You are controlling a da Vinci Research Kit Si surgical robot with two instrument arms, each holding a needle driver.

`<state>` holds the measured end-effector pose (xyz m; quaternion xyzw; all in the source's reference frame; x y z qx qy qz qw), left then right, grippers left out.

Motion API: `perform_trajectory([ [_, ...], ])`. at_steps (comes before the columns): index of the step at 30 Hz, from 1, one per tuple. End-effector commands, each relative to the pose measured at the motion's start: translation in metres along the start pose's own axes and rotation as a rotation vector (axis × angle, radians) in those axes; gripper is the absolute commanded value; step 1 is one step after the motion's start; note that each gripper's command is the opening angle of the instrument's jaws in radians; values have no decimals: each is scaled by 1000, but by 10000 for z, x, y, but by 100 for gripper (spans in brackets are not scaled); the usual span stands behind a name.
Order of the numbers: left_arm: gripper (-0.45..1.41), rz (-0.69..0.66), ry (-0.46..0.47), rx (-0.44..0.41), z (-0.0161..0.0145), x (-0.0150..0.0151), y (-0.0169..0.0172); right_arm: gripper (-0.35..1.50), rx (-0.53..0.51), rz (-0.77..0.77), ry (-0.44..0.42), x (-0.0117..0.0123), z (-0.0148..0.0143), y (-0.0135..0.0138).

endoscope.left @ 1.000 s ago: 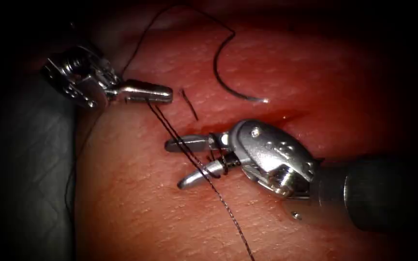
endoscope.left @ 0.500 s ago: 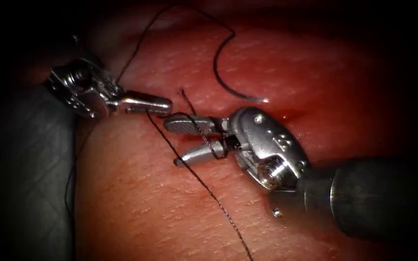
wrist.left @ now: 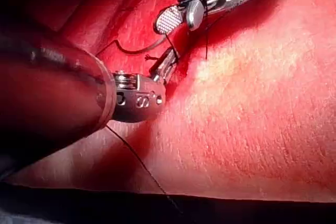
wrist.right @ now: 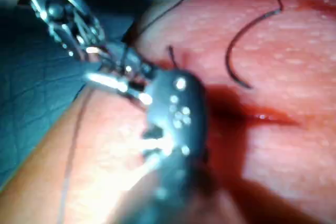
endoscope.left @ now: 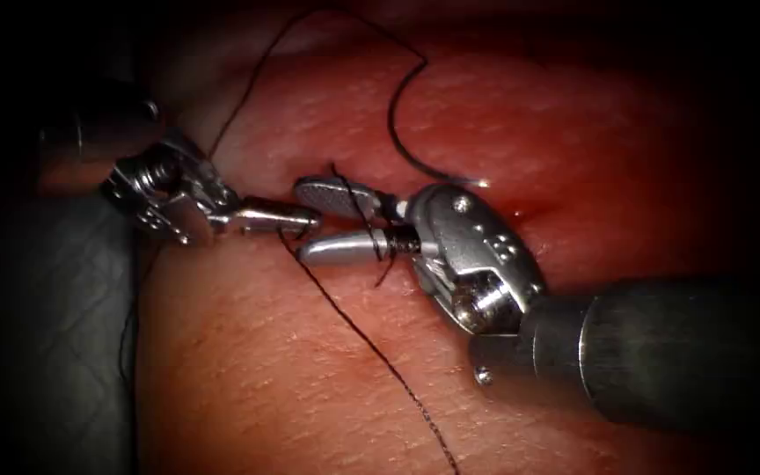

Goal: Wound Closure

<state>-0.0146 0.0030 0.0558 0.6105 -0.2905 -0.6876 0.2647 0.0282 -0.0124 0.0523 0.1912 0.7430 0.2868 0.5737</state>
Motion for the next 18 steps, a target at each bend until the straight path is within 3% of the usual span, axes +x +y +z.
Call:
perform_trajectory([
  [1, -45, -21, -19, 2, 8, -3, 7, 36, -69, -10, -6, -12, -1, 2],
  [13, -45, -73, -199, 7, 9, 3, 18, 32, -296, -50, -81, -16, -14, 10],
  [15, -45, -76, -260, 12, 14, 9, 27, 34, -363, -64, -180, -20, -14, 9],
  [18, -45, -95, -306, 20, 17, 14, 33, 34, -414, -63, -229, -23, -15, 7],
])
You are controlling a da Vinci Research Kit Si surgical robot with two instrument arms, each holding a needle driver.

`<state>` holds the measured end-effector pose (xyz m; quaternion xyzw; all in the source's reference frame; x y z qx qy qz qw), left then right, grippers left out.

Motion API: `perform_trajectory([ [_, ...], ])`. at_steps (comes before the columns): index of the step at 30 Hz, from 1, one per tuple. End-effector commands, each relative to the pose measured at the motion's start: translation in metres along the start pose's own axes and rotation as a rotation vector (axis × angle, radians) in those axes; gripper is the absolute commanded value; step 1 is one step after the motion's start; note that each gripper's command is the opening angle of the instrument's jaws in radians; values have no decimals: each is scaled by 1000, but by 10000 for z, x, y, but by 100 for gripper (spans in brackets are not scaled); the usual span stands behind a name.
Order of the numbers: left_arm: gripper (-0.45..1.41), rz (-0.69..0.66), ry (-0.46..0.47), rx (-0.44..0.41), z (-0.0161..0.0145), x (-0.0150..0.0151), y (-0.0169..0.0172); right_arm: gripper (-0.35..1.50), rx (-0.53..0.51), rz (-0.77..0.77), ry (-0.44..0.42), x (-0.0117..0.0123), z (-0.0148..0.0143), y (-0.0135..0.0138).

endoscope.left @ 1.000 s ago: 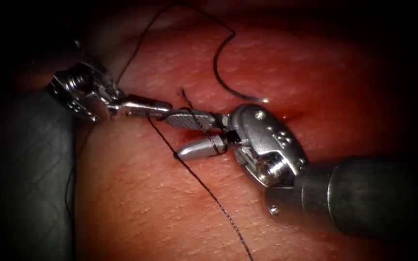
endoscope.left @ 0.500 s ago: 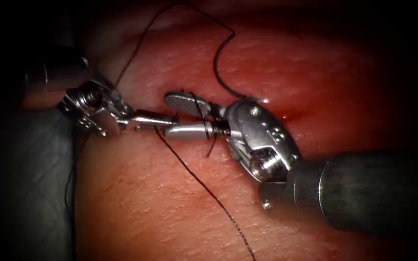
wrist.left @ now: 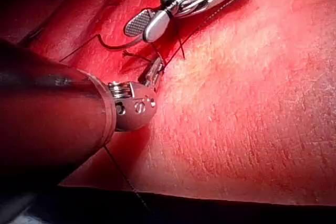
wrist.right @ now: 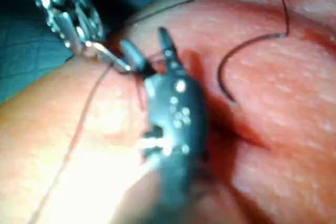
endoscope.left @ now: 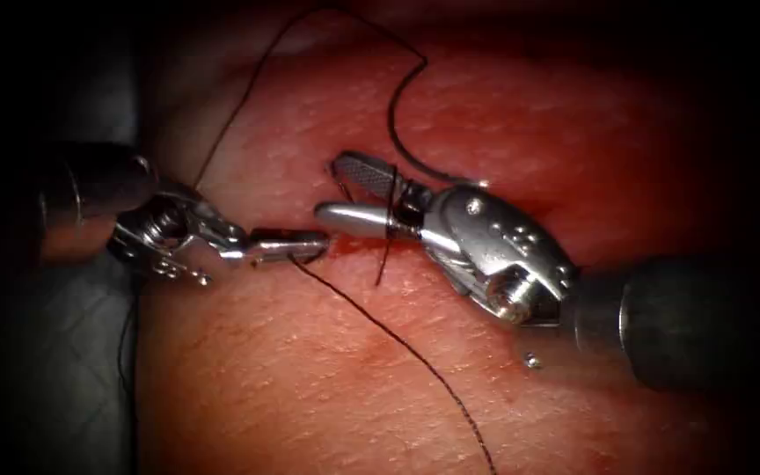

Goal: Wound Closure

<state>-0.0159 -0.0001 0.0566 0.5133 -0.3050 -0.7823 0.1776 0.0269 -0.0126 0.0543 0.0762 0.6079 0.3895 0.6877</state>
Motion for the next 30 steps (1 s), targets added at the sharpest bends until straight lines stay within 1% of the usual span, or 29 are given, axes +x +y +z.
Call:
perform_trajectory([
  [1, -45, 1, 3, 0, 7, -2, 5, 34, -4, 3, -9, -9, 2, -6],
  [3, -45, -14, -30, 6, 9, 2, 10, 32, -42, -9, -59, -11, 3, -7],
  [6, -45, -25, -58, 11, 10, 2, 12, 32, -74, -16, -103, -12, 4, -7],
  [7, -45, -32, -68, 13, 10, 2, 12, 34, -85, -19, -121, -13, 5, -8],
  [8, -45, -44, -79, 15, 10, 1, 12, 37, -111, -25, -159, -14, 7, -8],
  [9, -45, -44, -79, 15, 10, 1, 12, 37, -111, -25, -159, -14, 7, -8],
  [11, -45, -51, -94, 18, 10, -1, 12, 39, -142, -33, -205, -18, 9, -10],
  [14, -45, -57, -92, 18, 9, -2, 12, 44, -159, -38, -230, -20, 11, -11],
  [15, -45, -58, -92, 17, 9, -3, 12, 49, -178, -41, -259, -22, 14, -11],
  [16, -45, -58, -92, 17, 9, -3, 12, 49, -178, -41, -259, -22, 14, -11],
  [17, -45, -64, -93, 18, 8, -3, 11, 54, -194, -45, -288, -25, 16, -12],
  [18, -45, -64, -91, 17, 8, -4, 11, 56, -203, -47, -299, -26, 17, -12],
  [23, -45, -64, -81, 16, 8, -3, 11, 56, -213, -49, -300, -30, 20, -9],
  [28, -45, -64, -81, 16, 8, -3, 11, 56, -218, -50, -300, -32, 29, -9],
  [30, -45, -64, -81, 16, 8, -3, 11, 49, -222, -40, -300, -30, 32, -9],
])
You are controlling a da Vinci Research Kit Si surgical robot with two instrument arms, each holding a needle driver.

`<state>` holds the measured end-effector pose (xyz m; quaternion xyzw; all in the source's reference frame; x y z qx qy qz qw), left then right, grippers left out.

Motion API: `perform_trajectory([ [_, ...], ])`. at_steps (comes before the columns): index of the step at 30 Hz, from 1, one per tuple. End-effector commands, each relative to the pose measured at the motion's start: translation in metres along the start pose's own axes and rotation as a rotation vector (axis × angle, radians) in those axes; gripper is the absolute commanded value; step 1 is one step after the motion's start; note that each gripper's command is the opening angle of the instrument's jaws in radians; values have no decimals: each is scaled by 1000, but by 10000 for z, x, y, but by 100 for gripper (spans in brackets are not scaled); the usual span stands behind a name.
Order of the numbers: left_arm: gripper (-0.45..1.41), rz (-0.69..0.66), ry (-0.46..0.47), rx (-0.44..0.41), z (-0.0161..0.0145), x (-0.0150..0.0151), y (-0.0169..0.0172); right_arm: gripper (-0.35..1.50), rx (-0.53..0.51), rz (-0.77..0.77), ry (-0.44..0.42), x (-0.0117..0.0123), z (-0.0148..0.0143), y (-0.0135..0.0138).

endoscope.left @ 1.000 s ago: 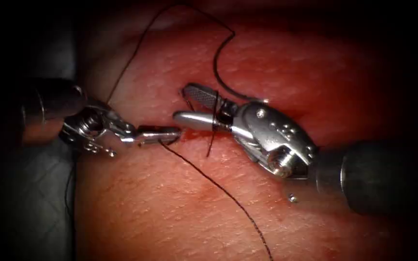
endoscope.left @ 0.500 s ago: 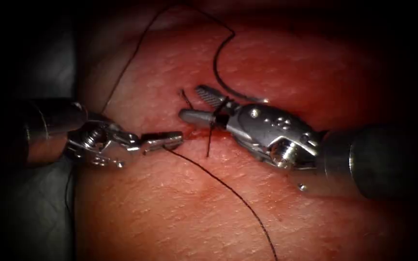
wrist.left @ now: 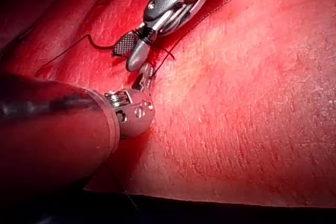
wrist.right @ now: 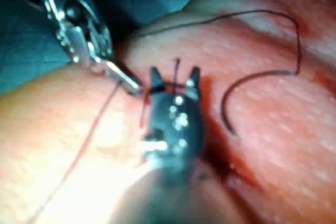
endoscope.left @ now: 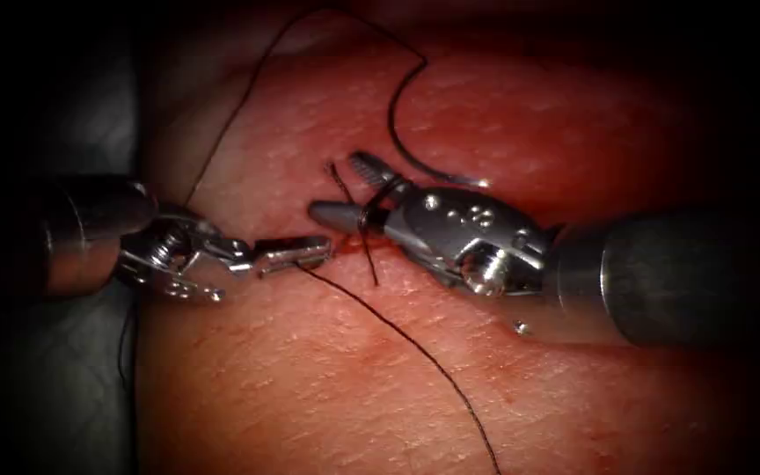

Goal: Wound Closure

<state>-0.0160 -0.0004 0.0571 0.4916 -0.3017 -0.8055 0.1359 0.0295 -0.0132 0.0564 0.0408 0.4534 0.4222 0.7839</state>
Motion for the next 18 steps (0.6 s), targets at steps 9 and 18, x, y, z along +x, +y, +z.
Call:
perform_trajectory([
  [9, -45, -2, 3, -1, 5, -2, 5, -35, -55, -37, -76, -8, 17, -6],
  [18, -45, -36, 10, -4, 1, -6, 0, -35, -170, -161, -50, -1, -2, -11],
])
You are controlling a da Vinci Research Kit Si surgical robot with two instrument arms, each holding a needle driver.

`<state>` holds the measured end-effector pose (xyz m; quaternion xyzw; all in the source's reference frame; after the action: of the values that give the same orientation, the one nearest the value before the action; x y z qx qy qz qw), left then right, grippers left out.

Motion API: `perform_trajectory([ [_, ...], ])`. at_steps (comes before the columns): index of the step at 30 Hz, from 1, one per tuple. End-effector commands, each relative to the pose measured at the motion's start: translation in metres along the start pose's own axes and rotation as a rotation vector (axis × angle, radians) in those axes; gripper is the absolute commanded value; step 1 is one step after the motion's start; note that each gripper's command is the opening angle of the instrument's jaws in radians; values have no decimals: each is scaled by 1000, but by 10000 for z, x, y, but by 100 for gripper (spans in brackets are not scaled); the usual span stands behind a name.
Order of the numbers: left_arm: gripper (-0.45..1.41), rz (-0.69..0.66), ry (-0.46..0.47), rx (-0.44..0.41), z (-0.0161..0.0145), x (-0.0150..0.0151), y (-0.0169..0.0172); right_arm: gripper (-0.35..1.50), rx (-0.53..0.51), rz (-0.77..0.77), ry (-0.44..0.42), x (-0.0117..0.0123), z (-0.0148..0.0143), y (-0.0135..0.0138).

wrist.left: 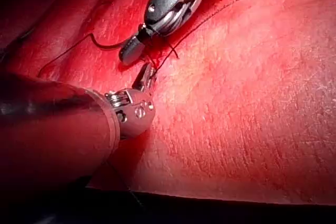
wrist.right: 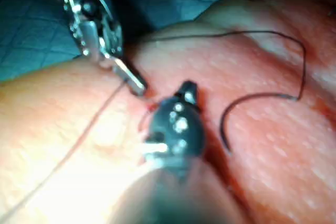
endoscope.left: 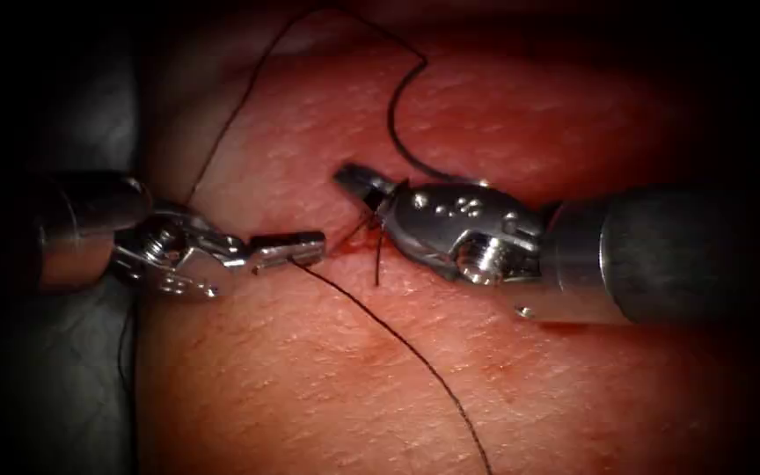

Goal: Wound Closure

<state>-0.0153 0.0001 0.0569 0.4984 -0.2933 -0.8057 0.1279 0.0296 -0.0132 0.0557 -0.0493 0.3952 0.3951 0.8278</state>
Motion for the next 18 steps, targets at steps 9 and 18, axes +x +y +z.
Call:
perform_trajectory([
  [9, -45, -179, -26, -5, 2, -33, -48, -35, -3, -77, 90, 6, -18, -24],
  [18, -45, -314, -74, 1, 15, -76, -94, -35, 14, -103, 127, -7, -26, -34],
])
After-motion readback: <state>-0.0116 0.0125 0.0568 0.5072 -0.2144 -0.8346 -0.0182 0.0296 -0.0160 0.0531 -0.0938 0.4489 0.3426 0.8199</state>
